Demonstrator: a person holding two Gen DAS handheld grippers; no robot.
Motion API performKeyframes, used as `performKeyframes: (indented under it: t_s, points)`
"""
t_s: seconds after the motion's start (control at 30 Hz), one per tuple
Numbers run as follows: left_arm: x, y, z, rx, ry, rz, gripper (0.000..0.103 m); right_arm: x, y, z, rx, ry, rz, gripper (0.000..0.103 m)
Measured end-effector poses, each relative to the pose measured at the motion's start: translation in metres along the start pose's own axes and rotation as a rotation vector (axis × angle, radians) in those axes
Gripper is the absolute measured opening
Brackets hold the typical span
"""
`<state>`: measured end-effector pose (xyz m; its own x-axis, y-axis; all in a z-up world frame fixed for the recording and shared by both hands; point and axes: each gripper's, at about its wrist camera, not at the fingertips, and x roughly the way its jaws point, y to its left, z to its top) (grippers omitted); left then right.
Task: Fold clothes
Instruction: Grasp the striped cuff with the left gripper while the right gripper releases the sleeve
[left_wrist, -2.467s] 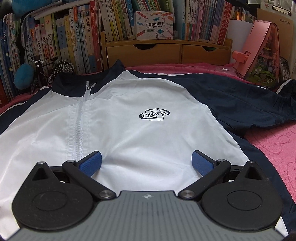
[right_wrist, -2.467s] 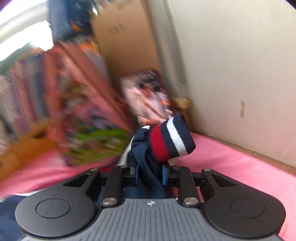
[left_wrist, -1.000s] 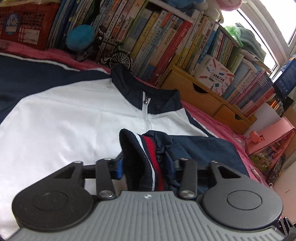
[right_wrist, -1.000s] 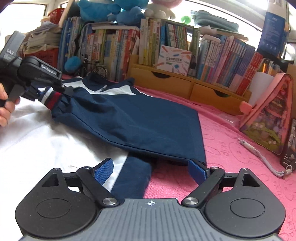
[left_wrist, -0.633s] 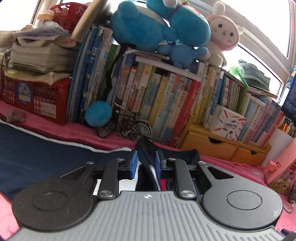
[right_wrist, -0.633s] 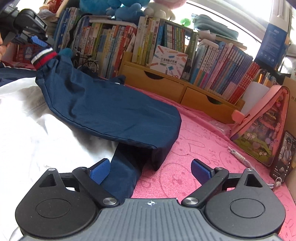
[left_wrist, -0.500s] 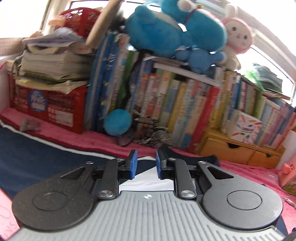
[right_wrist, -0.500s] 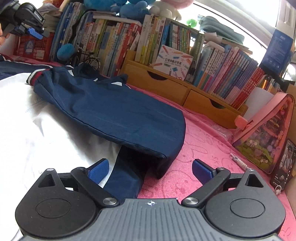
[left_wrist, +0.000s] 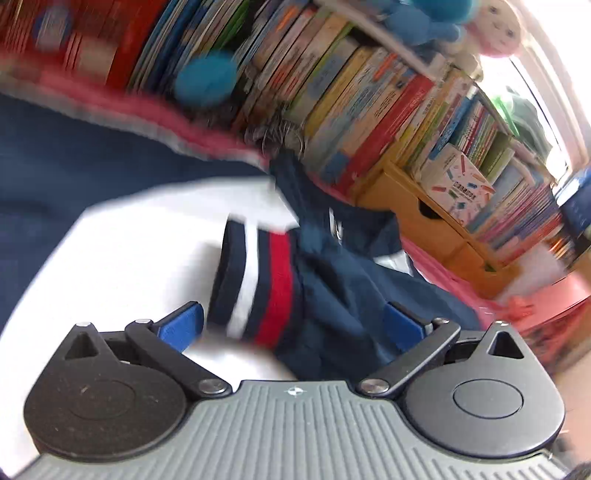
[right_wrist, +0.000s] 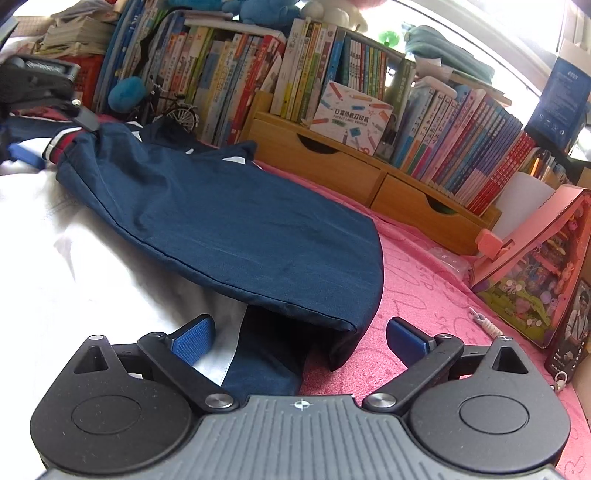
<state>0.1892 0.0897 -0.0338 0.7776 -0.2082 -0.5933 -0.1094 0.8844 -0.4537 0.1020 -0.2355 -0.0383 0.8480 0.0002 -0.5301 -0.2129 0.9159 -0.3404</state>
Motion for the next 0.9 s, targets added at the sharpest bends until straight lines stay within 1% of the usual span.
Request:
performKeyframes:
  t_s: [0.03, 0.07, 0.1, 0.13, 0.17, 0.23, 0.33, 0.37, 0.43, 0.5, 0.57, 0.67, 0.73, 0.8, 0.83, 0.9]
  points:
    - [0.005, -0.008, -0.003, 0.052, -0.032, 0.043, 0.103, 0.0, -0.001, 0.0, 0.003, 0.002, 0.0, 0.101]
    - [0.01, -0.015, -0.005, 0.097, -0.062, 0.082, 0.097, 0.001, -0.001, 0.0, 0.007, 0.003, 0.0, 0.102]
    - [0.011, -0.017, -0.004, 0.097, -0.068, 0.09, 0.084, 0.001, -0.002, 0.0, 0.01, 0.004, -0.001, 0.102]
    - [0.011, -0.02, -0.003, 0.098, -0.074, 0.098, 0.055, 0.001, -0.002, -0.001, 0.013, 0.003, -0.003, 0.102]
    - [0.011, -0.022, -0.002, 0.096, -0.081, 0.103, 0.054, 0.0, -0.003, -0.001, 0.016, -0.004, -0.011, 0.102]
    - [0.004, -0.017, 0.007, 0.056, -0.114, 0.073, 0.052, -0.004, -0.006, -0.001, 0.011, -0.037, -0.046, 0.102]
    - [-0.009, -0.011, 0.029, 0.085, -0.208, 0.11, 0.052, -0.004, -0.02, 0.003, -0.017, -0.073, -0.136, 0.102]
    - [-0.011, -0.007, 0.035, 0.086, -0.22, 0.116, 0.052, -0.002, -0.028, 0.004, -0.007, -0.066, -0.15, 0.102]
    - [-0.015, -0.001, 0.047, 0.089, -0.242, 0.128, 0.052, 0.004, -0.038, 0.008, 0.039, -0.046, -0.119, 0.102]
    - [-0.012, 0.006, 0.048, 0.103, -0.231, 0.147, 0.052, 0.008, -0.037, 0.01, 0.059, -0.038, -0.079, 0.102]
    - [-0.007, 0.01, 0.043, 0.117, -0.206, 0.176, 0.053, 0.011, -0.019, 0.013, 0.001, -0.05, -0.055, 0.102]
    - [0.001, 0.021, 0.032, 0.124, -0.166, 0.219, 0.054, 0.019, 0.007, 0.015, -0.103, -0.074, -0.075, 0.1]
    - [0.006, 0.027, 0.029, 0.13, -0.153, 0.241, 0.057, 0.024, 0.01, 0.017, -0.139, -0.084, -0.125, 0.1]
    - [0.009, 0.033, 0.026, 0.164, -0.146, 0.26, 0.06, 0.033, -0.01, 0.013, -0.112, -0.059, -0.168, 0.099]
    - [0.01, 0.034, 0.025, 0.171, -0.138, 0.254, 0.063, 0.037, -0.02, 0.012, -0.099, -0.047, -0.189, 0.102]
    - [0.013, 0.035, 0.025, 0.187, -0.121, 0.245, 0.068, 0.046, -0.039, 0.009, -0.071, -0.022, -0.228, 0.102]
